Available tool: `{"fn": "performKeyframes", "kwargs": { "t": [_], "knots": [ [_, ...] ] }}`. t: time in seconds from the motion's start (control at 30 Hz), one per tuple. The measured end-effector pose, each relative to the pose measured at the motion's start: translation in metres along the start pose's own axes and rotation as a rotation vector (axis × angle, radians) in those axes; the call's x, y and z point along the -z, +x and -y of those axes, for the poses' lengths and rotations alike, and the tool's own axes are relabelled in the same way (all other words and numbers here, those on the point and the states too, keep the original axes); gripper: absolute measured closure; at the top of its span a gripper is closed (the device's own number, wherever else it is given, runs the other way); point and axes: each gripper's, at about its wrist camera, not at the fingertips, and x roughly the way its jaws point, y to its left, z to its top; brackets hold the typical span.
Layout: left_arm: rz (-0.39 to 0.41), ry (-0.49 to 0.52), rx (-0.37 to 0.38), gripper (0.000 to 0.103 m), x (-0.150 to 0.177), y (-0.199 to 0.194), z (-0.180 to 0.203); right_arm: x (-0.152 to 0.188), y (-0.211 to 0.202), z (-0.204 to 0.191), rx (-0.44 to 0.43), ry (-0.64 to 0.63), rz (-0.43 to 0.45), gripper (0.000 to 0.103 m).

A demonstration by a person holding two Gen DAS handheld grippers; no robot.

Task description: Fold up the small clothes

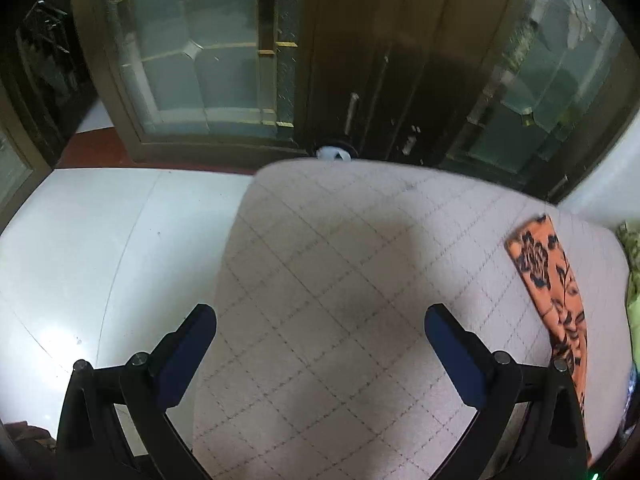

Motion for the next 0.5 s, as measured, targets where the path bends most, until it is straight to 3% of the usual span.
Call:
{"fn": "performKeyframes", "kwargs": {
  "t": [0.03, 0.07, 0.17, 0.23, 0.27, 0.4, 0.5],
  "knots": [
    [-0.009, 0.016, 0.001, 0.000, 0.001, 0.001, 0.003, -0.012, 0.005, -0.002, 0.076, -0.003, 0.049, 0.023],
    [-0.020, 0.041, 0.002, 0.000, 0.003, 0.002, 0.007, -0.019, 0.012, -0.001, 0.104, 0.002, 0.038, 0.020],
    [-0.022, 0.080, 0.008, 0.000, 0.008, -0.001, 0.017, -0.034, 0.026, 0.011, 0.091, 0.051, 0.010, 0.022],
    [-0.027, 0.100, 0.016, 0.000, 0.011, -0.003, 0.025, -0.039, 0.028, 0.023, 0.021, 0.085, -0.020, 0.069],
    [-0.031, 0.105, 0.019, 0.000, 0.012, -0.003, 0.026, -0.040, 0.025, 0.029, 0.023, 0.099, -0.031, 0.084],
    [-0.042, 0.142, 0.029, 0.000, 0.016, -0.002, 0.036, -0.031, -0.017, 0.065, -0.029, 0.217, 0.076, 0.089],
    [-0.041, 0.209, 0.056, 0.000, 0.027, -0.008, 0.050, -0.007, -0.077, 0.125, -0.156, 0.423, 0.219, 0.089]
  ]
}}
